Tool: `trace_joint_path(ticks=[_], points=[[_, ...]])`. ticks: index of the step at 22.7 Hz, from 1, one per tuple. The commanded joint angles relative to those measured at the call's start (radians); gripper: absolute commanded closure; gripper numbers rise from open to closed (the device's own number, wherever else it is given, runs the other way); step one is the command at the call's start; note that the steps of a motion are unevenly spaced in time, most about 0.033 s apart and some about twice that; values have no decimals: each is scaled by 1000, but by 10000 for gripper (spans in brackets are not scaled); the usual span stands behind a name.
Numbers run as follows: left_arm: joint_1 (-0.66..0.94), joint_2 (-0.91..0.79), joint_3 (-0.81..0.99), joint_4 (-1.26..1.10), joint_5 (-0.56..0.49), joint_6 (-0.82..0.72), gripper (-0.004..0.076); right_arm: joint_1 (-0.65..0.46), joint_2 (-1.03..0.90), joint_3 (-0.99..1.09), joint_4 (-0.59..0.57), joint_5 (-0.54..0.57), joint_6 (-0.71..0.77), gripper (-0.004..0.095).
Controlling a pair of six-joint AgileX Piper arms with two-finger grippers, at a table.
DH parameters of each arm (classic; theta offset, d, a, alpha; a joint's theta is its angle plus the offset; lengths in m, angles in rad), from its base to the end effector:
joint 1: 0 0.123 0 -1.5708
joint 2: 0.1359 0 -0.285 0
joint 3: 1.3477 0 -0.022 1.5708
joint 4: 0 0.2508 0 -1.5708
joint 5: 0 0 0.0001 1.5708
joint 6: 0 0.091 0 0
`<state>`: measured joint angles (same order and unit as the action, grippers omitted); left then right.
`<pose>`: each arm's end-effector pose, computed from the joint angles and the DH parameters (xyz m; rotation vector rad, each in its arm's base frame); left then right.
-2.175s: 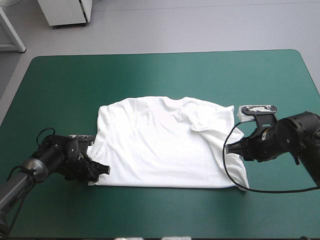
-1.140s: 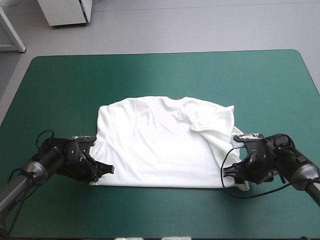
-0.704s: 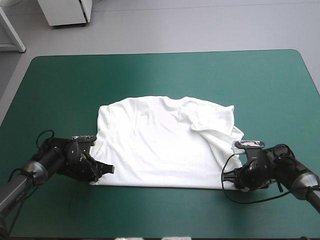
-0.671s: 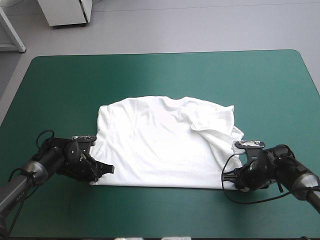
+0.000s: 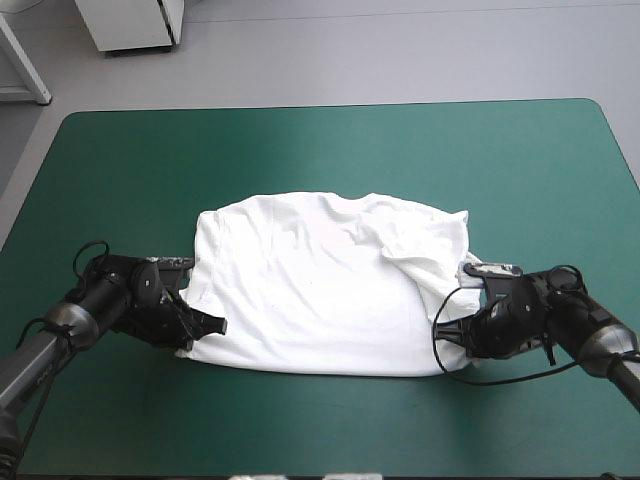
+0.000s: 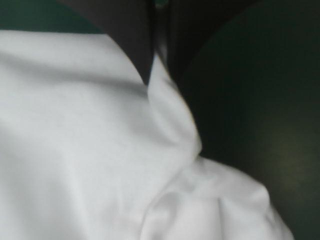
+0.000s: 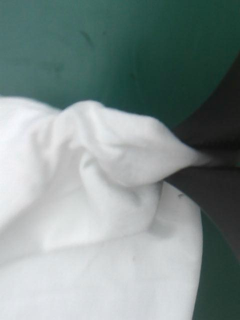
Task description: Fold the cloth
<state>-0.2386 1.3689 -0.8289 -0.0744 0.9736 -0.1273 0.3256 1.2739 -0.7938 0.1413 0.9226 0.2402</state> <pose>0.2216 -0.0597 0.2276 0.1111 3.0064 -0.1351 0.2029 0.0793 0.2412 -0.0211 2.9183 0.2778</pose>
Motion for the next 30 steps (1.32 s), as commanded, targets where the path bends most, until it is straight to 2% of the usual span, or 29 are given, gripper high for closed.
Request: trace_joint_path(ticks=[1, 7, 12, 17, 21, 25, 30], points=[[-1, -31, -167, 2, 53, 15, 733, 0, -26, -172, -10, 49, -35, 925], [-1, -27, -385, 14, 59, 22, 733, 0, -24, -356, -129, 49, -21, 925], [-1, -1, -487, 88, -12, 22, 733, 0, 9, -448, -269, -30, 25, 925], [-1, 89, -573, 138, -80, 16, 733, -2, 149, -575, -362, -40, 28, 925], [-1, 243, -718, 173, -101, 18, 733, -64, 298, -705, -358, -90, 62, 925], [-1, 418, -868, 252, -94, 18, 733, -133, 438, -830, -298, -76, -18, 925], [-1, 596, -991, 238, -90, 13, 733, -144, 581, -918, -246, -79, -47, 925]])
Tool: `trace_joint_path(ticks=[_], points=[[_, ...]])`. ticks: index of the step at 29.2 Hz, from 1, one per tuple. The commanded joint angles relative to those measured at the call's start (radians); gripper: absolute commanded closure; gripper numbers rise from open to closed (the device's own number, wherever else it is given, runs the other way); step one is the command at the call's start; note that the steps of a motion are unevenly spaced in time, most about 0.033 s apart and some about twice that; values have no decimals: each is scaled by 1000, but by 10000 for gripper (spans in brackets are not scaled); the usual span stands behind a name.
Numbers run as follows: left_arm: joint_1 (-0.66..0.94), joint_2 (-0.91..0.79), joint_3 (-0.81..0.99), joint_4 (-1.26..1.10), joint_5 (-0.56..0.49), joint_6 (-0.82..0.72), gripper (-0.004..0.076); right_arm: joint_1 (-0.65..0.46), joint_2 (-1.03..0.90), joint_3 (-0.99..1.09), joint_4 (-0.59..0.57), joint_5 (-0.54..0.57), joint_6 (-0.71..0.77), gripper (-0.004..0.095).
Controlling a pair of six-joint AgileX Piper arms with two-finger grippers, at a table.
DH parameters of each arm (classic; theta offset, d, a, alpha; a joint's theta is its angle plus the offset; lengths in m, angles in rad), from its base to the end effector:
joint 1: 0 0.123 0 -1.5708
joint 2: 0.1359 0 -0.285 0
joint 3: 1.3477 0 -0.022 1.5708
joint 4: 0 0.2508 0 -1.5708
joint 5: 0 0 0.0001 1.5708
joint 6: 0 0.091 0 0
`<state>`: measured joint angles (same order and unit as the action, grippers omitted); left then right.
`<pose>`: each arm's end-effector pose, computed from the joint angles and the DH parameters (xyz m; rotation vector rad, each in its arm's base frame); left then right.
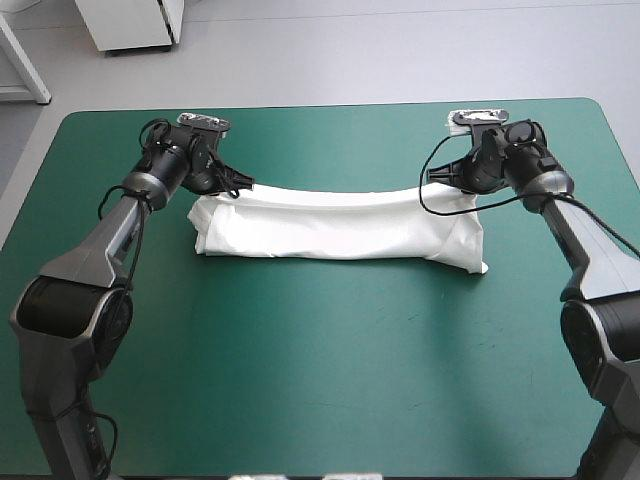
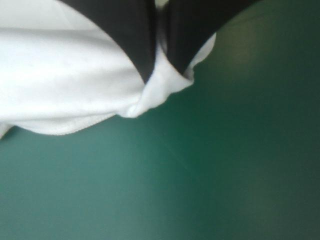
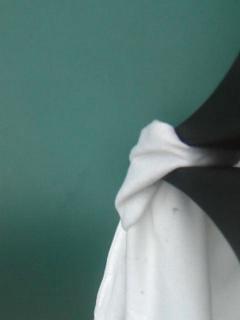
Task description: Fold the cloth
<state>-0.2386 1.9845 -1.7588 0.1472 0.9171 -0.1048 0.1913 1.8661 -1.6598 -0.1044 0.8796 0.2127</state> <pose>0.4351 -0.0949 0.2747 0.2511 2.5987 0.0634 0.4137 0.0727 0.2978 -0.0276 2.5619 0.0255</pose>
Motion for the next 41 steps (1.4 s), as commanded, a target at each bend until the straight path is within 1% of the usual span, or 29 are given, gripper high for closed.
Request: trace_joint_path(ticks=[1, 4, 8, 10, 12, 14, 16, 18, 20, 21, 23, 26, 28, 30, 31, 33, 36, 38, 41], points=[[-1, 2, -75, 11, -34, -10, 733, -10, 6, -57, 2, -39, -22, 925], [-1, 58, -90, 0, -46, -12, 733, -10, 64, -57, 2, -44, -22, 925], [-1, 76, -90, 2, -50, -12, 732, -10, 80, -58, 27, -35, -22, 924], [-1, 76, -93, 2, -58, -12, 706, -10, 78, -69, 53, -28, -31, 905], [-1, 76, -109, -4, -47, -12, 623, -10, 78, -93, 71, 3, -48, 836], [-1, 76, -135, -9, -10, -12, 518, -10, 78, -125, 86, 40, -70, 734], [-1, 76, -169, -9, 27, -12, 391, -10, 78, -170, 86, 79, -75, 614], [-1, 66, -201, -8, 52, -12, 277, -10, 74, -215, 86, 107, -78, 530], [-1, 57, -223, -2, 72, -12, 216, -10, 69, -248, 86, 123, -78, 478], [-1, 47, -234, -1, 92, -12, 206, -10, 62, -264, 86, 130, -78, 475], [-1, 28, -241, -3, 109, -12, 222, -10, 50, -284, 85, 136, -80, 481], [-1, 8, -241, -7, 134, -12, 327, -15, 29, -290, 82, 146, -80, 481], [-1, 1, -241, -26, 143, -10, 473, -15, 22, -290, 82, 166, -80, 481], [-1, -8, -241, -87, 153, 19, 666, -15, 15, -290, 77, 192, -80, 480], [-3, -11, -241, -136, 158, 47, 730, -15, 13, -290, 77, 204, -80, 480], [-15, -18, -241, -246, 175, 121, 732, -15, 6, -290, 77, 222, -80, 480], [-66, -20, -241, -366, 183, 190, 733, -15, -11, -288, 71, 235, -82, 480], [-127, -20, -241, -385, 170, 223, 733, -15, -24, -288, 58, 244, -85, 481], [-220, -9, -241, -398, 128, 233, 733, -15, -52, -288, 28, 265, -85, 492]])
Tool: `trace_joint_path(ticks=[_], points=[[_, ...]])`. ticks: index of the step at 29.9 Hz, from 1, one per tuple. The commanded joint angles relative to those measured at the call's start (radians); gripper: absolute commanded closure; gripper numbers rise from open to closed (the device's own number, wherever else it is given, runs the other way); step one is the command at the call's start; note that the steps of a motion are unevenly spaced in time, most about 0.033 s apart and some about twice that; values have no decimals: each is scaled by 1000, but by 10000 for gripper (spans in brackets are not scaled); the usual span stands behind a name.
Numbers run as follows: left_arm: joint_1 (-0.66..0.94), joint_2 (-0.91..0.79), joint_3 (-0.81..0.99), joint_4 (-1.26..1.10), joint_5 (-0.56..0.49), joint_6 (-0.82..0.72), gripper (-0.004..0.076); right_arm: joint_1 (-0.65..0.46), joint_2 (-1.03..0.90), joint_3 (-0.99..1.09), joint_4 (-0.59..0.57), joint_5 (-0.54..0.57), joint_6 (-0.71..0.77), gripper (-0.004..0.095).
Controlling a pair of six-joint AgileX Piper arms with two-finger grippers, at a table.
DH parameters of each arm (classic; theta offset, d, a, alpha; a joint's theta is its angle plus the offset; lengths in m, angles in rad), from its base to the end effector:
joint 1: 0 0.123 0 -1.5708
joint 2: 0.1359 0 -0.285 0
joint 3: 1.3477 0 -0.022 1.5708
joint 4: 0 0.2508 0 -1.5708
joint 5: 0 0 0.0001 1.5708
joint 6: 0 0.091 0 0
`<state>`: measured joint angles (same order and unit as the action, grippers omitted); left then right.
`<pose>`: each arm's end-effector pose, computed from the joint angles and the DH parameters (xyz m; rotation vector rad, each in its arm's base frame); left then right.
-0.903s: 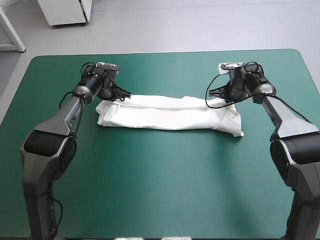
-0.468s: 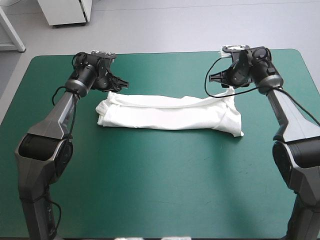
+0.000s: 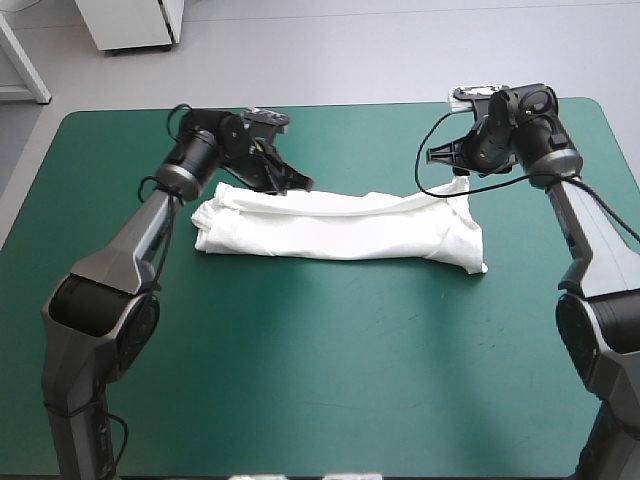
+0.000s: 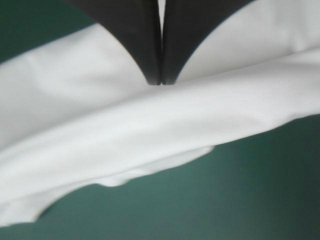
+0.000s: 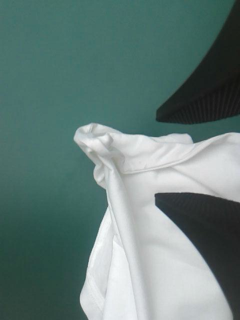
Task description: Fold the cloth
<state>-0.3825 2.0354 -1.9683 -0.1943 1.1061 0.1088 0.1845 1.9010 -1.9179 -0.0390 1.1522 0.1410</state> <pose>0.4150 -0.1839 0.3061 0.5913 2.6012 -0.3487 0.4140 0.0740 0.3467 -0.0652 2.6181 0.0620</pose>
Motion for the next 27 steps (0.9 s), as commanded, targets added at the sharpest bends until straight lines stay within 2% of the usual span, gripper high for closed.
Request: trace_joint_path(ticks=[1, 5, 10, 17, 22, 27], points=[[-105, -53, -31, -63, -81, 24, 733, -8, -93, -28, -45, -3, -13, 494], [-187, -21, -31, -61, -127, 35, 733, -24, -133, -28, -43, 5, -10, 494], [-211, 42, -31, -65, -119, 35, 733, -82, -174, -28, 0, 7, -10, 494], [-206, 123, -31, -28, -117, 28, 733, -183, -189, -17, 134, 26, -50, 494], [-206, 155, -31, -13, -97, 28, 733, -228, -192, 93, 249, 26, -70, 494], [-206, 161, -31, -13, -89, 33, 733, -241, -191, 233, 397, -30, -209, 491]])
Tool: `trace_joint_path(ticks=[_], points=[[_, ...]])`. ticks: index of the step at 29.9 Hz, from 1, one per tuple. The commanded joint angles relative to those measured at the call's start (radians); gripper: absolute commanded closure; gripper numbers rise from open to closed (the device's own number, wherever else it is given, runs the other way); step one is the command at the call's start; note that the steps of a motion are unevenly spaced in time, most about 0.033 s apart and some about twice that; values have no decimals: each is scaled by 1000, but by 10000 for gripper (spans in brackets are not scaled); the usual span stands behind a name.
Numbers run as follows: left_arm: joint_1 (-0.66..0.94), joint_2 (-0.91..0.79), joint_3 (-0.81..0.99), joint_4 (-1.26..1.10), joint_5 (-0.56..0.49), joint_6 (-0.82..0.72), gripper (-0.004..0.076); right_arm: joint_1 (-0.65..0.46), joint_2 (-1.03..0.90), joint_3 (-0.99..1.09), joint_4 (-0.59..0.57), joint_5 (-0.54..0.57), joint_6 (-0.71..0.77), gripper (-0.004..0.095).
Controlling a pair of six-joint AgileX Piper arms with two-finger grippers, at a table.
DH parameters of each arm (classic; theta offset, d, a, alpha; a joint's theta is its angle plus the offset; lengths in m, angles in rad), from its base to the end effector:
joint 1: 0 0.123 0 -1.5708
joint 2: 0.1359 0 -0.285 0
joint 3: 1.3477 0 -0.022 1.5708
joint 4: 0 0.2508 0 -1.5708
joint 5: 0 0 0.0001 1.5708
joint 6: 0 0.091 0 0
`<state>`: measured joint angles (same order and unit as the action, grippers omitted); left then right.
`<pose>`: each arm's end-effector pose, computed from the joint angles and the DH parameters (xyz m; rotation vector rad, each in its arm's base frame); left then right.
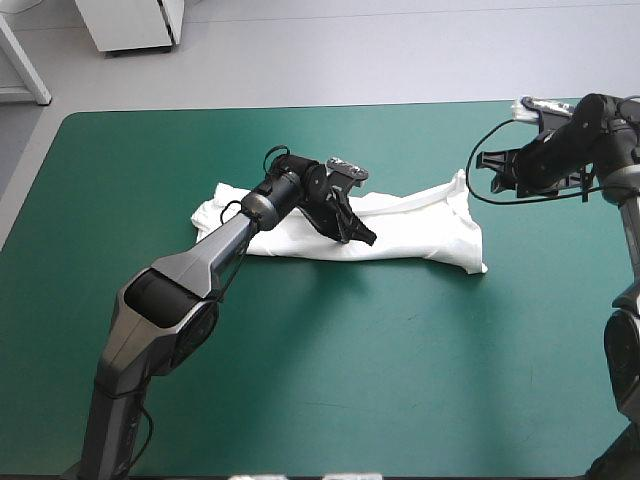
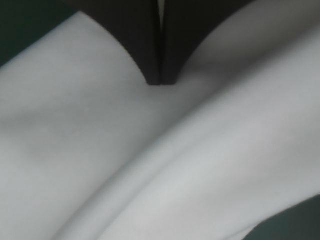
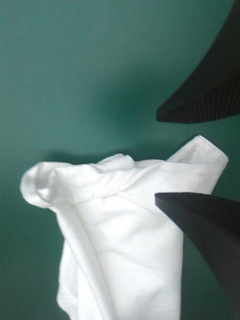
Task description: Fold the cloth
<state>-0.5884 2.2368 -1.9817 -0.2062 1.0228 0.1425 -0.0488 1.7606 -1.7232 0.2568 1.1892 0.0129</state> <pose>0.3985 -0.2850 0.2180 0.9001 2.6404 -0.3869 0.3790 0.0030 0.3475 0.1415 2.6841 0.3397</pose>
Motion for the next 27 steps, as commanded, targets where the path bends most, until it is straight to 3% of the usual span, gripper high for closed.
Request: trace_joint_path(ticks=[1, 7, 13, 20, 27], points=[[-1, -41, -18, -6, -6, 0, 733, -8, -45, 63, 142, -81, -119, 477], [-1, -41, -18, -8, 20, 0, 733, -6, 39, 111, 195, -74, -183, 255], [-1, -41, -18, -8, 24, 0, 733, -5, 144, 111, 247, -63, -204, 240], [-1, -41, -18, -8, 24, 0, 733, -3, 206, 111, 326, -52, -237, 290], [-1, -41, -18, -8, 16, 0, 733, 34, 246, 118, 370, -40, -272, 507]])
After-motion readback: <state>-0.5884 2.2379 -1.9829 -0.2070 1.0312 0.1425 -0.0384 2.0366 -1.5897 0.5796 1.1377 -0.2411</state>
